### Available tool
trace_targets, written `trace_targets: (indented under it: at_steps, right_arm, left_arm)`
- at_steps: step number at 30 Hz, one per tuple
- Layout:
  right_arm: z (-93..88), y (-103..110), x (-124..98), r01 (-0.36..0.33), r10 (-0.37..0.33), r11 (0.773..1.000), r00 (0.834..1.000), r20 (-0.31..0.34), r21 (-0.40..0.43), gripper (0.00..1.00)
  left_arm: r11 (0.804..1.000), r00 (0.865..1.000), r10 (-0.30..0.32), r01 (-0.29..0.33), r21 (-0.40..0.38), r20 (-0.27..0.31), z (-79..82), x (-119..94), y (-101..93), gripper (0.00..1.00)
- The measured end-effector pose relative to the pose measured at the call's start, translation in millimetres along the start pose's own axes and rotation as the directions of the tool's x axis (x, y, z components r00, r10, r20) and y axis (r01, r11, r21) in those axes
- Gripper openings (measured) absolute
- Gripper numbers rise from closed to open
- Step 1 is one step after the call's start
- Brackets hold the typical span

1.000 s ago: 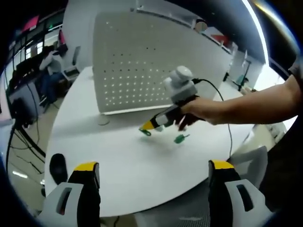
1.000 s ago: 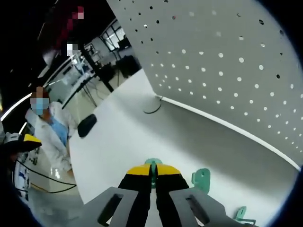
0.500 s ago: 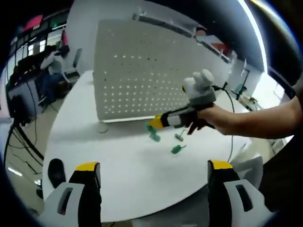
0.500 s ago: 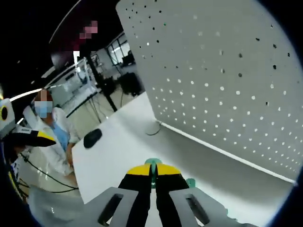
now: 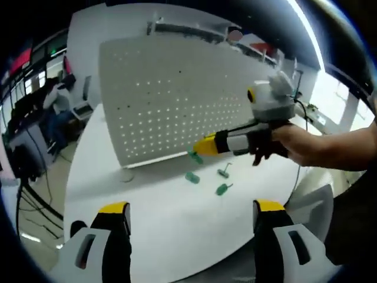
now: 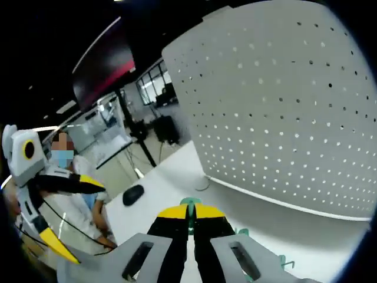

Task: Insert the hook assembly into the mounting plate slot until the hook locks in place.

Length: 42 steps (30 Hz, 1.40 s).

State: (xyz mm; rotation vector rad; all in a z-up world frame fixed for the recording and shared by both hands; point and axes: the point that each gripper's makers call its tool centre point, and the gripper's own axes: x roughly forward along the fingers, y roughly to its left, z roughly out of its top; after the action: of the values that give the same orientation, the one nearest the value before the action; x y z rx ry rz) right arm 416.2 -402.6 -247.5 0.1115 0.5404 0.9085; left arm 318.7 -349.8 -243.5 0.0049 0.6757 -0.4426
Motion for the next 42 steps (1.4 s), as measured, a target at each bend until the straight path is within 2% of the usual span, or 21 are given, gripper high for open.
trace_targets:
  at_steps: [2, 7, 10, 15, 20, 28, 32, 37, 42]
  right_arm:
    - [6.1, 7.5, -10.2, -0.001, 0.002, 1.000, 0.999, 0.033, -0.007, 0.00]
    - [16.2, 27.3, -26.3, -0.035, 0.030, 0.998, 0.995, 0.099, 0.052, 0.00]
    - [17.9, 38.2, -31.7, -0.052, 0.043, 0.996, 0.991, 0.123, 0.069, 0.00]
    - [15.2, 55.0, -35.5, -0.078, 0.060, 0.991, 0.986, 0.152, 0.113, 0.00]
    - [18.3, 68.1, -39.6, -0.100, 0.075, 0.986, 0.981, 0.181, 0.136, 0.00]
    - [22.0, 74.3, -43.9, -0.110, 0.078, 0.983, 0.975, 0.206, 0.149, 0.00]
    - [24.6, 77.2, -46.9, -0.108, 0.076, 0.985, 0.972, 0.223, 0.136, 0.00]
    - [28.7, 84.0, -49.0, -0.108, 0.079, 0.988, 0.966, 0.246, 0.107, 0.00]
    - [25.7, 89.2, -46.2, -0.114, 0.090, 0.990, 0.966, 0.243, 0.086, 0.00]
  left_arm:
    - [1.000, 1.000, -0.014, 0.014, -0.024, 0.014, 3.7, 4.2, -3.2, 0.84]
    - [0.998, 0.999, -0.032, 0.035, -0.055, 0.042, 11.8, 10.0, -6.9, 0.77]
    - [0.997, 0.997, -0.031, 0.035, -0.074, 0.064, 16.7, 11.7, -6.4, 0.75]
    - [0.993, 0.994, -0.040, 0.051, -0.103, 0.101, 24.0, 12.0, -7.6, 0.64]
    - [0.987, 0.989, -0.033, 0.055, -0.153, 0.142, 30.2, 12.1, -5.0, 0.63]
    - [0.989, 0.989, -0.041, 0.060, -0.132, 0.143, 31.4, 14.1, -7.6, 0.49]
    - [0.986, 0.983, -0.061, 0.087, -0.146, 0.174, 37.2, 14.5, -10.7, 0.38]
    - [0.983, 0.982, -0.076, 0.103, -0.154, 0.171, 35.1, 17.0, -12.9, 0.37]
    - [0.982, 0.977, -0.115, 0.140, -0.130, 0.179, 35.2, 16.3, -20.8, 0.25]
